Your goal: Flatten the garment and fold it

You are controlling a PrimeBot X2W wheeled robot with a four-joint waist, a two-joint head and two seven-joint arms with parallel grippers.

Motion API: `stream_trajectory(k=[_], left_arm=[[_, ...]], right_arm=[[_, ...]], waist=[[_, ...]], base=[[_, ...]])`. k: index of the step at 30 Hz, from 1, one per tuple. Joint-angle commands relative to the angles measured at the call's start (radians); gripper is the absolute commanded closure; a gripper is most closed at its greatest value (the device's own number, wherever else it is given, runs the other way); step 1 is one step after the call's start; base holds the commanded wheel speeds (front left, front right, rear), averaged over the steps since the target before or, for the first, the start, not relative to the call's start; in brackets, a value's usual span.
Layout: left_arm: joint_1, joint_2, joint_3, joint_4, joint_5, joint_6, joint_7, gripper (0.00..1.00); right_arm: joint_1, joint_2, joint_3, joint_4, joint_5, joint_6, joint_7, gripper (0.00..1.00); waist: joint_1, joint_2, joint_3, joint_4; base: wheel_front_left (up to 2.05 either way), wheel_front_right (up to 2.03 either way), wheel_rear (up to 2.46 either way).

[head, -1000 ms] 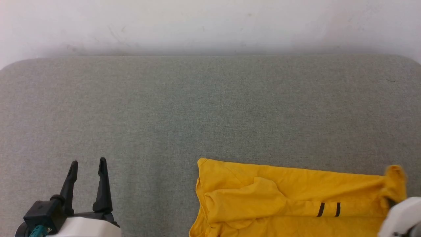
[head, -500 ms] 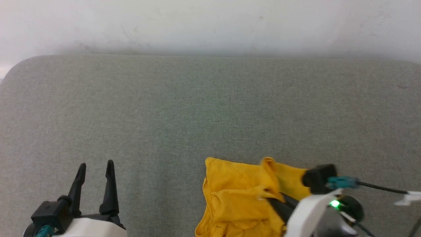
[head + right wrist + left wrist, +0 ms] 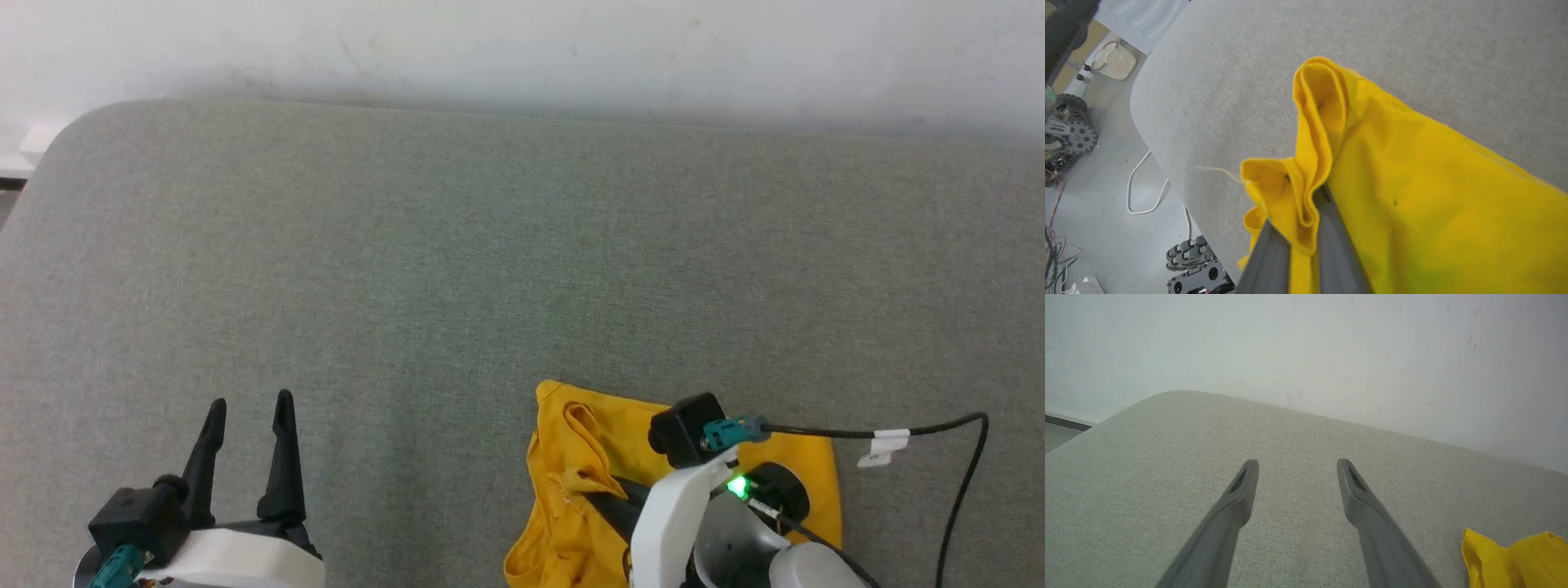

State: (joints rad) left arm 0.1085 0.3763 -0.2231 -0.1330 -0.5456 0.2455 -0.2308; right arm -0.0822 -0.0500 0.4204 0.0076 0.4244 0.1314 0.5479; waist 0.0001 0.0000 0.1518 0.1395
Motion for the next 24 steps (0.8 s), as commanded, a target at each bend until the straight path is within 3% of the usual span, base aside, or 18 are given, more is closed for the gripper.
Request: stream_trajectory(k=[1, 3, 4, 5, 10, 14, 22, 24], left_arm=[[-0.019, -0.007, 0.001, 0.006, -0.002, -0.011, -0.008, 0.00], [-0.024, -0.009, -0.002, 0.012, -0.003, -0.013, -0.010, 0.00], [-0.027, -0.011, -0.003, 0.015, -0.003, -0.014, -0.010, 0.00], [-0.029, -0.012, -0.005, 0.017, -0.004, -0.016, -0.010, 0.00], [-0.040, -0.015, -0.009, 0.030, -0.007, -0.021, -0.012, 0.00], [-0.037, -0.015, -0.007, 0.034, -0.010, -0.021, -0.013, 0.00], [-0.026, -0.002, 0.003, 0.017, -0.008, -0.014, -0.015, 0.00], [-0.027, 0.004, 0.006, 0.007, -0.004, -0.011, -0.015, 0.00]], right_arm=[[-0.012, 0.000, -0.007, 0.027, -0.004, -0.001, -0.014, 0.96], [-0.021, 0.000, -0.011, 0.082, -0.016, -0.001, -0.041, 0.60], [-0.024, 0.000, -0.009, 0.106, -0.012, -0.001, -0.051, 0.09], [-0.027, 0.000, -0.002, 0.127, -0.009, -0.001, -0.058, 0.00], [-0.046, 0.000, 0.023, 0.167, 0.036, -0.001, -0.101, 0.00], [-0.045, 0.000, 0.000, 0.131, 0.070, -0.001, -0.116, 0.00], [0.049, 0.000, -0.226, -0.043, -0.052, -0.001, -0.096, 0.00], [0.122, 0.000, -0.328, -0.141, -0.107, -0.001, -0.066, 0.00]], waist=[[-0.0001, 0.0000, 0.006, 0.008], [-0.0001, 0.0000, 0.008, 0.014], [-0.0001, 0.0000, 0.008, 0.016], [-0.0001, 0.0000, 0.009, 0.018], [-0.0001, 0.0000, 0.010, 0.013], [-0.0001, 0.0000, 0.003, -0.006], [-0.0001, 0.0000, 0.011, -0.055], [-0.0001, 0.0000, 0.022, -0.073]], base=[[0.00, 0.00, 0.00], [0.00, 0.00, 0.00], [0.00, 0.00, 0.00], [0.00, 0.00, 0.00], [0.00, 0.00, 0.00], [0.00, 0.00, 0.00], [0.00, 0.00, 0.00], [0.00, 0.00, 0.00]])
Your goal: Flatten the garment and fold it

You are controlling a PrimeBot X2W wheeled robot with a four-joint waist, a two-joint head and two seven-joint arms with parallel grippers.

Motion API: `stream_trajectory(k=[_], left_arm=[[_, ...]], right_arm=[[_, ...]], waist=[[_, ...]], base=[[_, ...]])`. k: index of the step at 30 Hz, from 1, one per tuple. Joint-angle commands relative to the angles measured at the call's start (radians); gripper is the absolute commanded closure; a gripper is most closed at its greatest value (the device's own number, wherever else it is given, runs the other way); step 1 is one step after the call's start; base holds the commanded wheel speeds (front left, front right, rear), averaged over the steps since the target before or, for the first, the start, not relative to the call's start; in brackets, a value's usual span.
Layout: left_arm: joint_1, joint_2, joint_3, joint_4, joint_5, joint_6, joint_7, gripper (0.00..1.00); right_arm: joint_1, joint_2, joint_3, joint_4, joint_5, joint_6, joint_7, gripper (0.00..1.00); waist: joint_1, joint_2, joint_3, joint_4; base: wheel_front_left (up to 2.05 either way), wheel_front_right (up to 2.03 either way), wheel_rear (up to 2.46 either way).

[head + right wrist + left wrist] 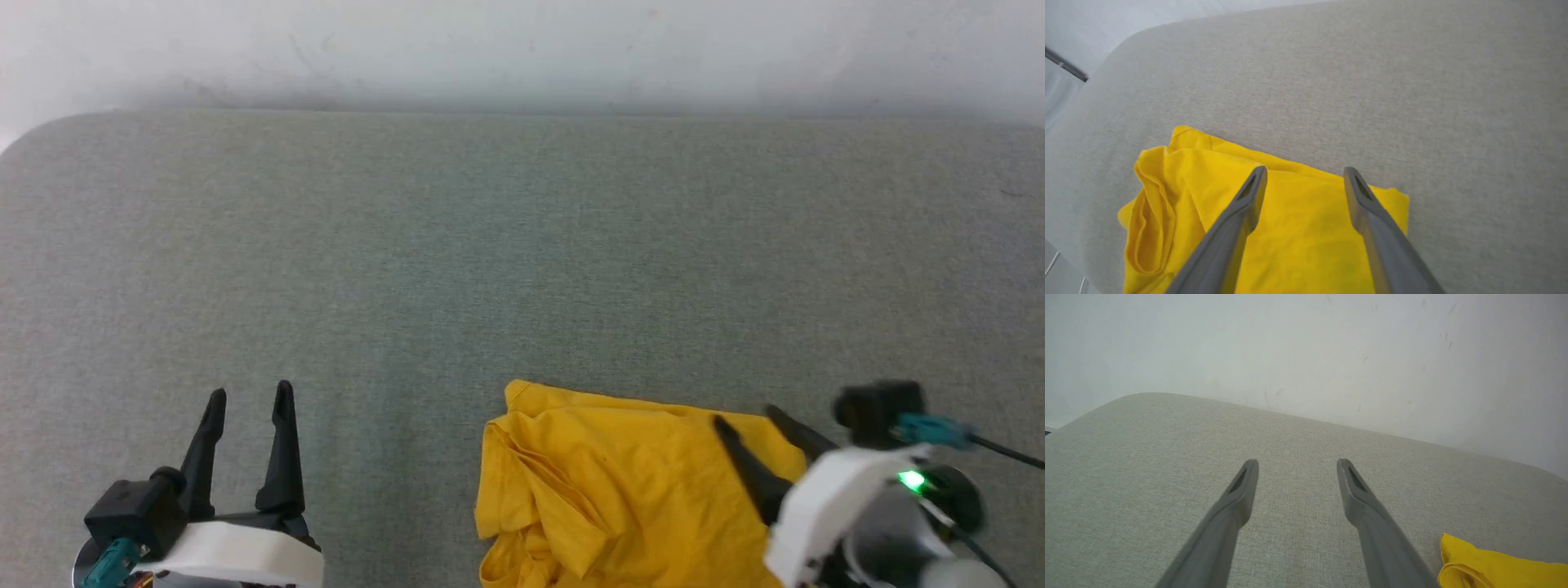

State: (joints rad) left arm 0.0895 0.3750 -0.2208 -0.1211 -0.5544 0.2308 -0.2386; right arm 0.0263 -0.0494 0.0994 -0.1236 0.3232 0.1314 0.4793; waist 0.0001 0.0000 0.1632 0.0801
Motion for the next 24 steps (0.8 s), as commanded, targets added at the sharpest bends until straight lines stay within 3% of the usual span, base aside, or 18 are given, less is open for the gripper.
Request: stream_trajectory(k=[1, 8, 21, 22, 23, 24], left_arm=[[-0.009, 0.006, 0.005, -0.008, 0.006, 0.005, -0.007, 0.00], [-0.012, 0.018, 0.006, -0.021, 0.010, 0.006, -0.004, 0.00], [-0.029, 0.046, -0.002, -0.031, 0.016, 0.006, 0.025, 0.00], [-0.031, 0.047, -0.005, -0.031, 0.018, 0.005, 0.028, 0.00], [-0.034, 0.047, -0.009, -0.031, 0.019, 0.004, 0.030, 0.00], [-0.037, 0.047, -0.013, -0.031, 0.021, 0.003, 0.031, 0.00]], right_arm=[[0.040, -0.001, -0.035, -0.039, -0.016, -0.001, 0.015, 0.00], [0.164, -0.001, -0.131, -0.121, -0.023, -0.001, 0.052, 0.00], [0.093, -0.001, -0.053, 0.106, 0.005, -0.001, -0.003, 0.00], [0.084, -0.001, -0.047, 0.125, 0.011, -0.001, -0.004, 0.21], [0.076, -0.001, -0.045, 0.142, 0.010, -0.001, -0.005, 0.61], [0.069, -0.001, -0.044, 0.154, 0.008, -0.001, -0.006, 0.82]], waist=[[-0.0001, 0.0000, 0.014, -0.018], [-0.0001, 0.0000, 0.032, -0.044], [-0.0001, 0.0000, 0.036, -0.039], [-0.0001, 0.0000, 0.035, -0.036], [-0.0001, 0.0000, 0.033, -0.034], [-0.0001, 0.0000, 0.032, -0.032]], base=[[0.00, 0.00, 0.00], [0.00, 0.00, 0.00], [0.00, 0.00, 0.00], [0.00, 0.00, 0.00], [0.00, 0.00, 0.00], [0.00, 0.00, 0.00]])
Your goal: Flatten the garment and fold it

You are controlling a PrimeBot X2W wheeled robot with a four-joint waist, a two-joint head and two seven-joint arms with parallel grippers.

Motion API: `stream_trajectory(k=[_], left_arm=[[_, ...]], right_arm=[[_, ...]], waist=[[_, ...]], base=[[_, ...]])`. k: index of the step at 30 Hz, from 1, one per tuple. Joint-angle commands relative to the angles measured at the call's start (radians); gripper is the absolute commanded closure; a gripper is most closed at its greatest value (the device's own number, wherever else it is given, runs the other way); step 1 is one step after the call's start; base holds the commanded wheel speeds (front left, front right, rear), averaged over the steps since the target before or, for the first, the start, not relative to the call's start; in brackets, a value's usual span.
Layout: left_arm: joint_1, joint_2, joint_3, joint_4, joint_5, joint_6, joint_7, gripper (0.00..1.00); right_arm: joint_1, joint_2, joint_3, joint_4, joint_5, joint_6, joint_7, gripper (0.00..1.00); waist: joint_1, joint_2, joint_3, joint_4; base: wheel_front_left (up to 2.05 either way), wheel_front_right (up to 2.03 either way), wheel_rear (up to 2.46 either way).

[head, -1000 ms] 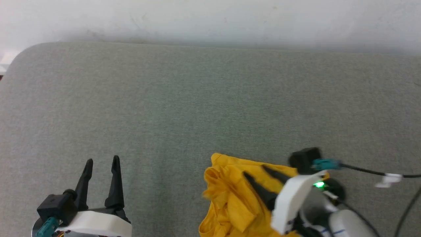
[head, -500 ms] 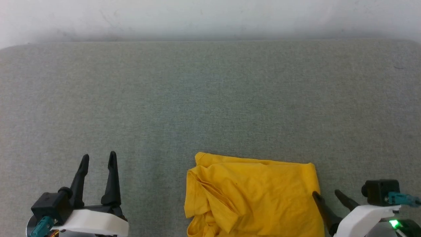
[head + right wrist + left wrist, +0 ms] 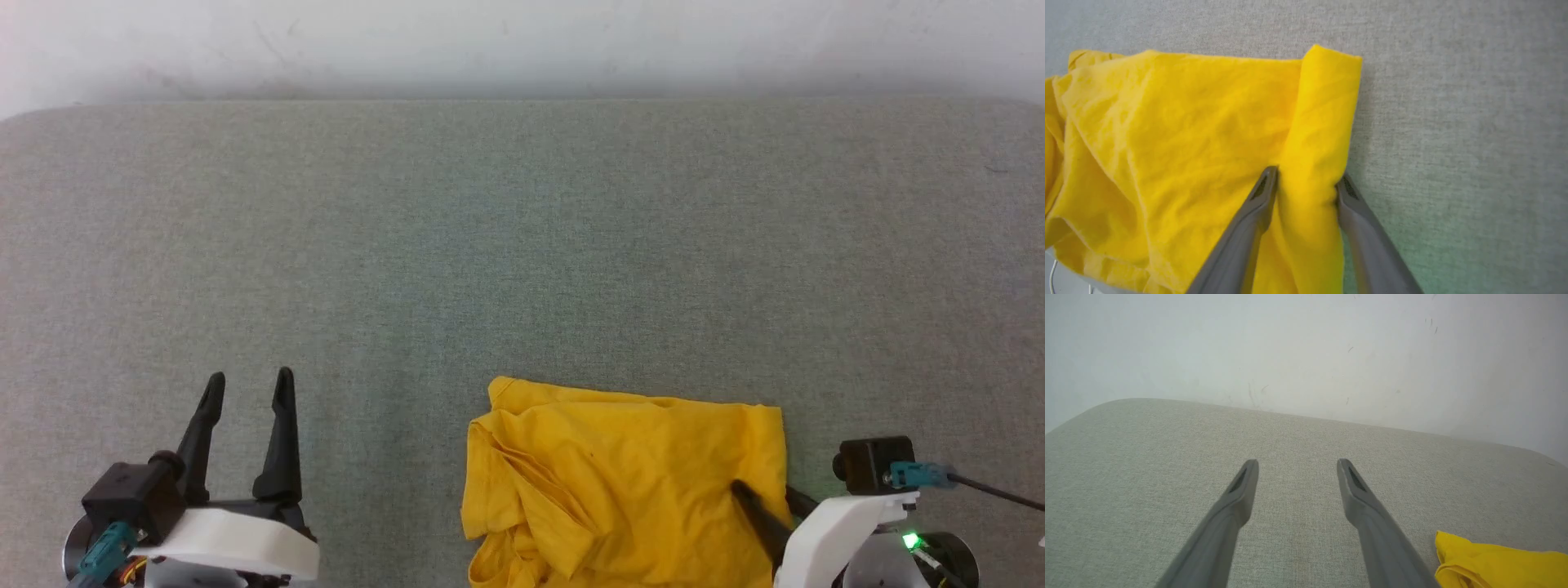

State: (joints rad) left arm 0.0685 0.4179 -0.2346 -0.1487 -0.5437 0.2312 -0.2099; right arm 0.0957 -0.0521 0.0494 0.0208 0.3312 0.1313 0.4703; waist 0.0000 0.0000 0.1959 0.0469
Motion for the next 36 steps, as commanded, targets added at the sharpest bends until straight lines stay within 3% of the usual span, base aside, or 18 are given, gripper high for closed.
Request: stream_trajectory(k=[1, 10, 16, 28, 36], left_arm=[[-0.019, 0.004, -0.003, -0.004, 0.011, 0.001, 0.003, 0.00], [-0.037, 0.001, -0.017, -0.026, 0.023, 0.000, -0.003, 0.00], [-0.061, 0.018, -0.015, -0.048, 0.027, -0.005, 0.006, 0.00], [-0.176, 0.071, 0.026, -0.123, 0.057, -0.007, 0.010, 0.00], [-0.270, 0.106, 0.046, -0.168, 0.096, -0.022, -0.009, 0.00]], right_arm=[[-0.006, 0.002, 0.005, 0.018, 0.000, -0.001, 0.001, 1.00], [-0.113, 0.002, -0.083, -0.025, -0.093, -0.001, -0.033, 1.00], [-0.258, -0.004, -0.129, -0.063, -0.200, -0.001, 0.023, 1.00], [-0.475, -0.172, -0.269, -0.033, -0.334, -0.001, 0.153, 1.00], [-0.550, -0.266, -0.360, -0.007, -0.398, -0.001, 0.174, 1.00]], waist=[[0.0000, 0.0000, -0.004, 0.002], [0.0000, 0.0000, -0.017, -0.035], [0.0000, 0.0000, 0.022, -0.082], [0.0000, 0.0000, 0.199, -0.143], [0.0000, 0.0000, 0.322, -0.166]], base=[[0.00, 0.00, 0.00], [0.00, 0.00, 0.00], [0.00, 0.00, 0.00], [0.00, 0.00, 0.00], [0.00, 0.00, 0.00]])
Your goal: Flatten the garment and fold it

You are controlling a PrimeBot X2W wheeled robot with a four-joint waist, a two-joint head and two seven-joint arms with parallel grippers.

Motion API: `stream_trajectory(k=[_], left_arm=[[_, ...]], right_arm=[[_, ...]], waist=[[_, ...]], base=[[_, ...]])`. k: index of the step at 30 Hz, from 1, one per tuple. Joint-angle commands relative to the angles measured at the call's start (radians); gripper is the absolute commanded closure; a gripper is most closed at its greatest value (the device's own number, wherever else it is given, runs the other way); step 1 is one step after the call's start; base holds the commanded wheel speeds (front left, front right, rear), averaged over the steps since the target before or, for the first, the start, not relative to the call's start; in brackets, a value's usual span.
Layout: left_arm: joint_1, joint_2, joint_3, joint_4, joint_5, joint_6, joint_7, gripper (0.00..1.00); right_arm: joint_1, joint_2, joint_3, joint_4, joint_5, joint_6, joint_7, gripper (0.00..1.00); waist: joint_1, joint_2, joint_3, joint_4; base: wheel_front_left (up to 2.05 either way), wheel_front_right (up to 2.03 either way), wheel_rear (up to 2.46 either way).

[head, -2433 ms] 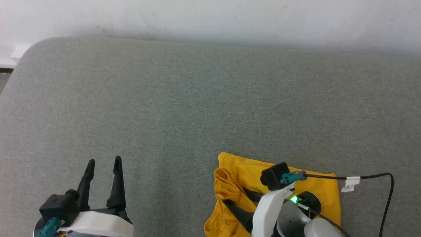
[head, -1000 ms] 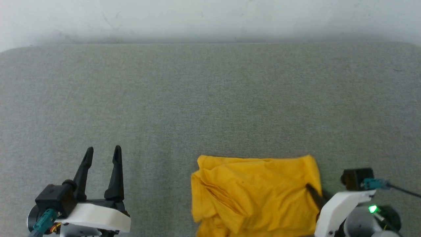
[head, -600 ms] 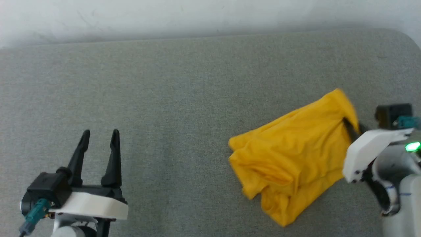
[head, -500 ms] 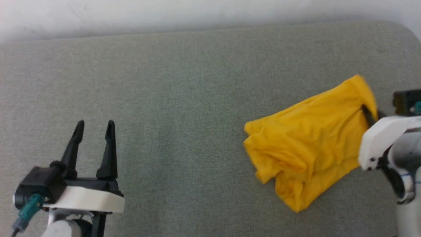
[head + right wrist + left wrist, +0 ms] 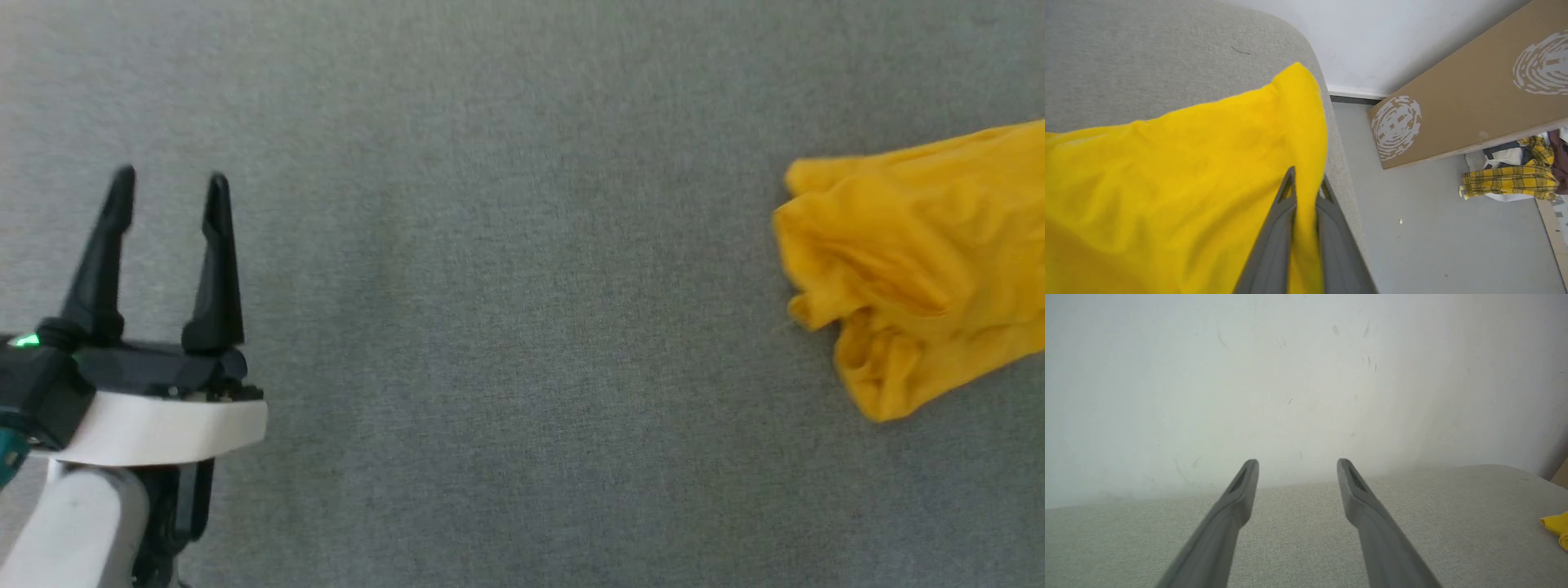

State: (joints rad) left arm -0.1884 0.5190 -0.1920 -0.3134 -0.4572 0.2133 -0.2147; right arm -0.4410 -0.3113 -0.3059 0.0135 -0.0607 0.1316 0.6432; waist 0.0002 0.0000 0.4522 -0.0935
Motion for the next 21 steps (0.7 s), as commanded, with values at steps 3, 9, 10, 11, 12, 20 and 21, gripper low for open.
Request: stream_trajectory(k=[3, 9, 10, 11, 12, 20, 21], left_arm=[[-0.046, 0.004, 0.011, -0.018, 0.026, -0.014, -0.023, 0.00], [-0.077, -0.003, 0.027, -0.022, 0.046, -0.044, -0.042, 0.00], [-0.078, -0.006, 0.033, -0.023, 0.047, -0.048, -0.043, 0.00], [-0.078, -0.008, 0.038, -0.024, 0.048, -0.053, -0.044, 0.00], [-0.078, -0.011, 0.044, -0.025, 0.050, -0.057, -0.045, 0.00], [-0.083, -0.100, 0.126, -0.055, 0.023, -0.123, -0.047, 0.00], [-0.076, -0.109, 0.131, -0.044, 0.020, -0.131, -0.047, 0.00]], right_arm=[[-0.024, -0.033, -0.050, 0.021, -0.043, -0.001, 0.000, 1.00], [-0.038, -0.030, -0.120, 0.064, -0.085, -0.001, -0.034, 1.00], [-0.042, -0.027, -0.123, 0.071, -0.088, -0.001, -0.042, 1.00], [-0.046, -0.023, -0.123, 0.078, -0.092, -0.001, -0.052, 0.88], [-0.053, -0.018, -0.124, 0.084, -0.094, -0.001, -0.065, 0.67], [-0.101, 0.015, -0.114, 0.133, -0.119, -0.001, -0.131, 0.00], [-0.105, 0.017, -0.118, 0.137, -0.120, -0.001, -0.137, 0.00]], waist=[[-0.0002, 0.0000, 0.104, -0.027], [-0.0002, 0.0000, 0.157, -0.027], [-0.0002, 0.0000, 0.163, -0.027], [-0.0002, 0.0000, 0.169, -0.028], [-0.0002, 0.0000, 0.175, -0.028], [-0.0002, 0.0000, 0.187, -0.031], [-0.0002, 0.0000, 0.180, -0.030]], base=[[0.00, 0.00, 0.00], [0.00, 0.00, 0.00], [0.00, 0.00, 0.00], [0.00, 0.00, 0.00], [0.00, 0.00, 0.00], [0.00, 0.00, 0.00], [0.00, 0.00, 0.00]])
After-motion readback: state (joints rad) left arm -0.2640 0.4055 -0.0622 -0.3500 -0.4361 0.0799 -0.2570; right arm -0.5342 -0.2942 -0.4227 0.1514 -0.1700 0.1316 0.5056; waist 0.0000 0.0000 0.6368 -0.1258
